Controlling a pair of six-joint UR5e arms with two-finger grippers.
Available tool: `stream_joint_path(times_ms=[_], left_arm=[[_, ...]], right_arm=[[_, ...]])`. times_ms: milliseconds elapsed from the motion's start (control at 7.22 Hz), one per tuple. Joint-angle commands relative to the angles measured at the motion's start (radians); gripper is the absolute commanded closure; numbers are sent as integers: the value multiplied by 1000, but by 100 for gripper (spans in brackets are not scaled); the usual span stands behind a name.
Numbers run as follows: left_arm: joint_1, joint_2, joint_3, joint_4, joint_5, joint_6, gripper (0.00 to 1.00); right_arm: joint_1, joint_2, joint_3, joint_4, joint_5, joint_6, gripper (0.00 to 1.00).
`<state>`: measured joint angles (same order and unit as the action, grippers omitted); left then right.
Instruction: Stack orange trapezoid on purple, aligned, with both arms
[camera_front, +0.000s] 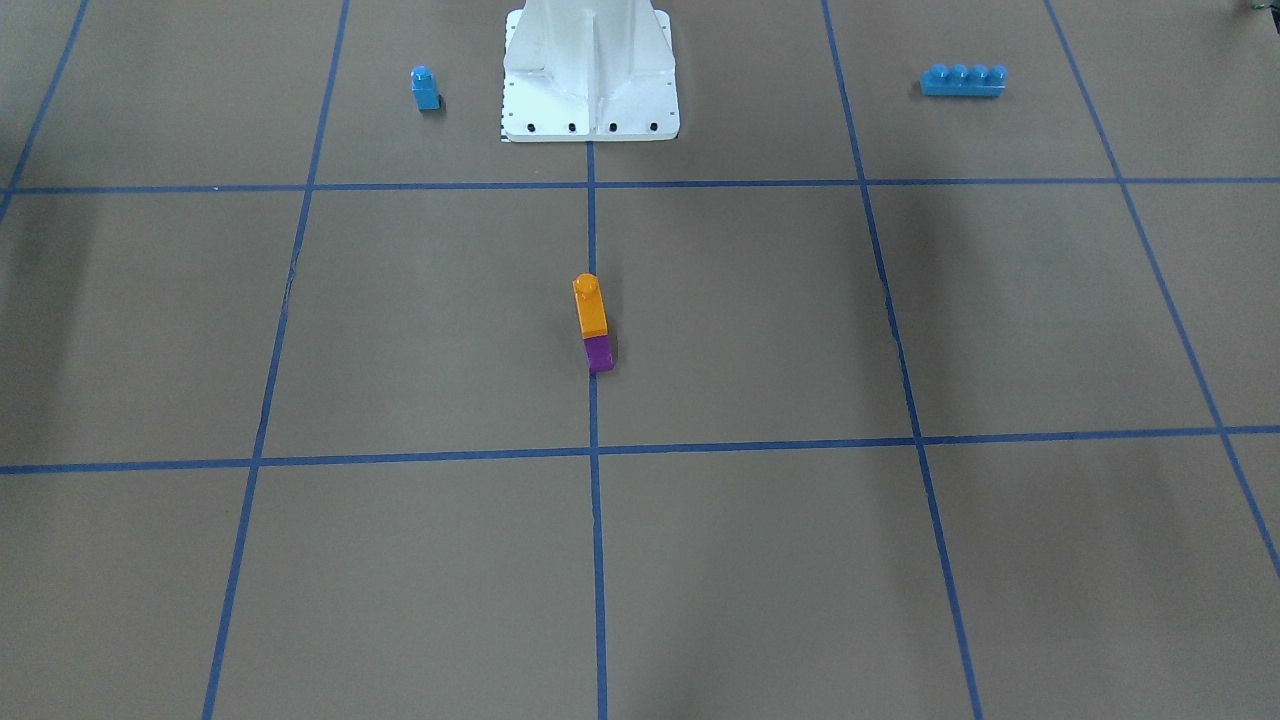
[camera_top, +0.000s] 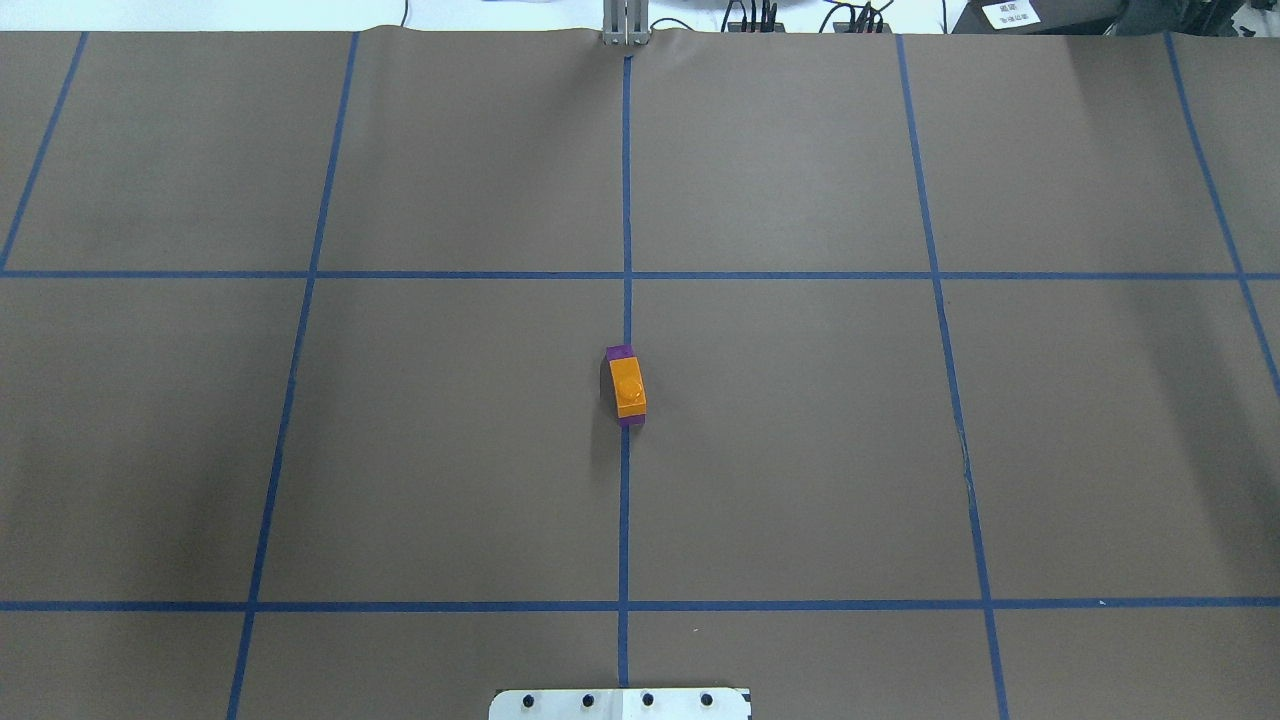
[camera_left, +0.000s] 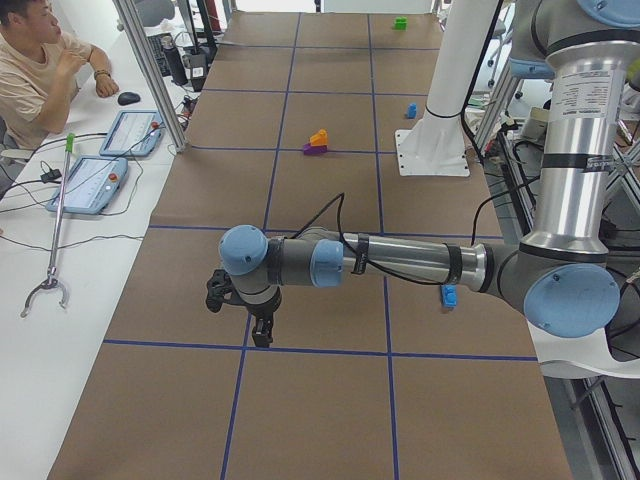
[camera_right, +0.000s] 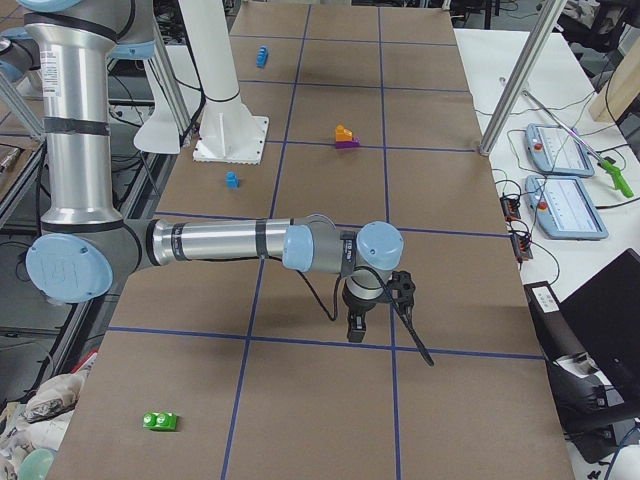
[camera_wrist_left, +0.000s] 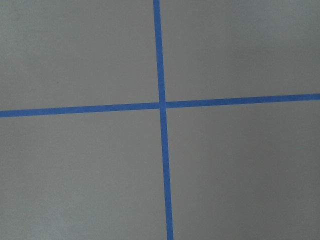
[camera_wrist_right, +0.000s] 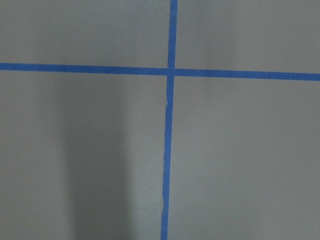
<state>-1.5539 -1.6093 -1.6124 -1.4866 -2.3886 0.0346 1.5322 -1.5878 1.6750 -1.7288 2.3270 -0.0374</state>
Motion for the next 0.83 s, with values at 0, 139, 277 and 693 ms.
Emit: stream_joint_path(times_ms=[0,139,277,693], left_arm=[[-2,5,3,3,2,-4,0],[-2,5,6,5,5,-5,0],[-2,5,18,3,5,-5,0],[-2,3,23,2,5,-4,0]], right_arm=[[0,-1,0,0,2,1,0],[0,-1,-1,0,2,1,0],[0,-1,-1,0,2,1,0],[0,-1,-5,-2,2,1,0]])
